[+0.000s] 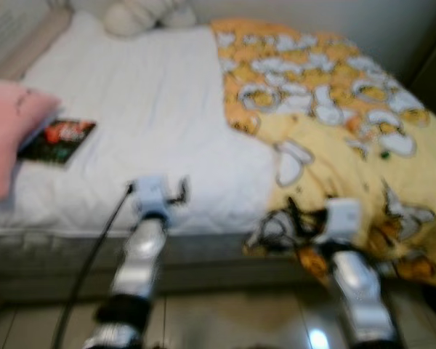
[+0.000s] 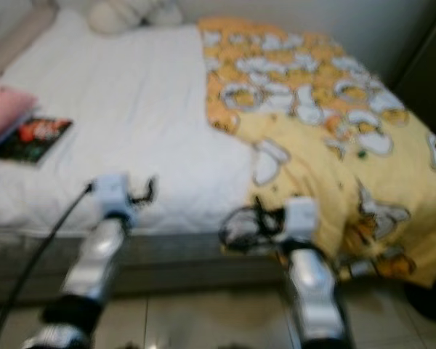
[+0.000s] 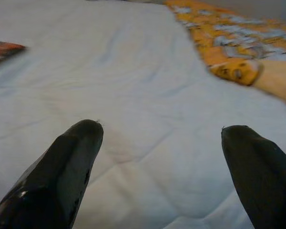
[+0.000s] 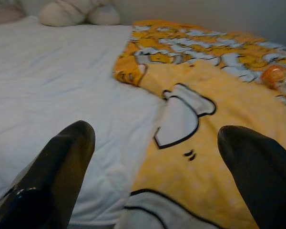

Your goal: Clean up the room

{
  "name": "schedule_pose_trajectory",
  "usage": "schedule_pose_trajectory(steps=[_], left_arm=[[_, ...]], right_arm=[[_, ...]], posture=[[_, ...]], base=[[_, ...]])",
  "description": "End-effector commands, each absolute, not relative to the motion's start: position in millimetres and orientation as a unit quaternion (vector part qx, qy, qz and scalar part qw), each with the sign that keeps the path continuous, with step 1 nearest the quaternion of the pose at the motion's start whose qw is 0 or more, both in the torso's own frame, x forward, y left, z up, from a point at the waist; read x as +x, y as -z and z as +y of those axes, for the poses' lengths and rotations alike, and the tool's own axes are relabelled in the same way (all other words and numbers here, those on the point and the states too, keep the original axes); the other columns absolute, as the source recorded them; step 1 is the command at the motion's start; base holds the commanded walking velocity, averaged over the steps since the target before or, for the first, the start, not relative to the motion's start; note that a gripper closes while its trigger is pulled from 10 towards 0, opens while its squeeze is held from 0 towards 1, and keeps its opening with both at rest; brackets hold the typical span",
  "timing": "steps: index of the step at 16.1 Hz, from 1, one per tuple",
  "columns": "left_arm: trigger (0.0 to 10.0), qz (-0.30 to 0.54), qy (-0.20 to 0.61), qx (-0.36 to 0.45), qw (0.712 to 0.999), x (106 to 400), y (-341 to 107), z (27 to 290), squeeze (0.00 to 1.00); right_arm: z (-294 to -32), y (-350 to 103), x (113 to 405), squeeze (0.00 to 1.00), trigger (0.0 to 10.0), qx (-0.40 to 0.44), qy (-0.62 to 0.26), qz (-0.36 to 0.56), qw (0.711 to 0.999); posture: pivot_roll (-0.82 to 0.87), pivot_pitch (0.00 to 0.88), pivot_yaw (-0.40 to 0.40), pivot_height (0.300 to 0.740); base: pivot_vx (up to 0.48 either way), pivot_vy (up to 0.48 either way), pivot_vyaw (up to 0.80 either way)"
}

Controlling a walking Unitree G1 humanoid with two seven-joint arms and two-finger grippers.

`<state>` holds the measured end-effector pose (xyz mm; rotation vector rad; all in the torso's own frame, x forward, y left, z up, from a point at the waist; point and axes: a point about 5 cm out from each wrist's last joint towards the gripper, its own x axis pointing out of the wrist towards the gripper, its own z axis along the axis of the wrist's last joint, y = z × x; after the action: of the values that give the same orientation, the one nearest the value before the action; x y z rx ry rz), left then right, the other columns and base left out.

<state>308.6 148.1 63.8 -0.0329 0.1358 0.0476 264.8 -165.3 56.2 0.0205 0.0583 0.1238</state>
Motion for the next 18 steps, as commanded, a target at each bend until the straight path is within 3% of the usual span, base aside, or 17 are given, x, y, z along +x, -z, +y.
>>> schedule_pose_trajectory(steps=[1,6,9,13,15,18], left_arm=[[10.0,0.064,-0.015,-0.004,0.998,308,-63,142,0.0],[10.0,0.016,-0.047,0.038,0.998,286,-69,176,0.0],[10.0,0.01,0.03,0.058,0.998,251,-70,176,0.0],[10.0,0.005,0.009,0.05,0.999,277,-79,167,0.0],[10.0,-0.004,0.064,0.049,0.997,287,-86,146,0.0],[10.0,0.005,0.085,0.043,0.995,297,-83,140,0.0]], right_arm=[[-175,-59,267,0.0,10.0,0.002,-0.053,0.024,0.998],[-194,-75,257,0.0,10.0,0.04,-0.016,-0.035,0.998],[-206,-63,219,0.0,10.0,0.013,-0.03,0.001,0.999],[-204,-56,228,0.0,10.0,0.028,0.018,0.01,0.999],[-198,-59,227,0.0,10.0,0.036,0.019,0.005,0.999],[-199,-54,219,0.0,10.0,0.028,0.031,0.01,0.999]], posture=[[0.06,0.0,-0.042,0.736],[0.05,0.0,-0.024,0.736],[0.04,0.0,-0.031,0.736],[0.06,0.0,-0.031,0.736],[0.01,0.0,-0.002,0.736],[-0.01,0.0,0.016,0.736]], base=[[0.0,-0.458,0.0],[0.0,-0.458,0.0],[0.0,-0.469,0.0],[0.0,-0.469,0.26],[0.0,-0.467,0.63],[0.0,-0.465,0.35]])
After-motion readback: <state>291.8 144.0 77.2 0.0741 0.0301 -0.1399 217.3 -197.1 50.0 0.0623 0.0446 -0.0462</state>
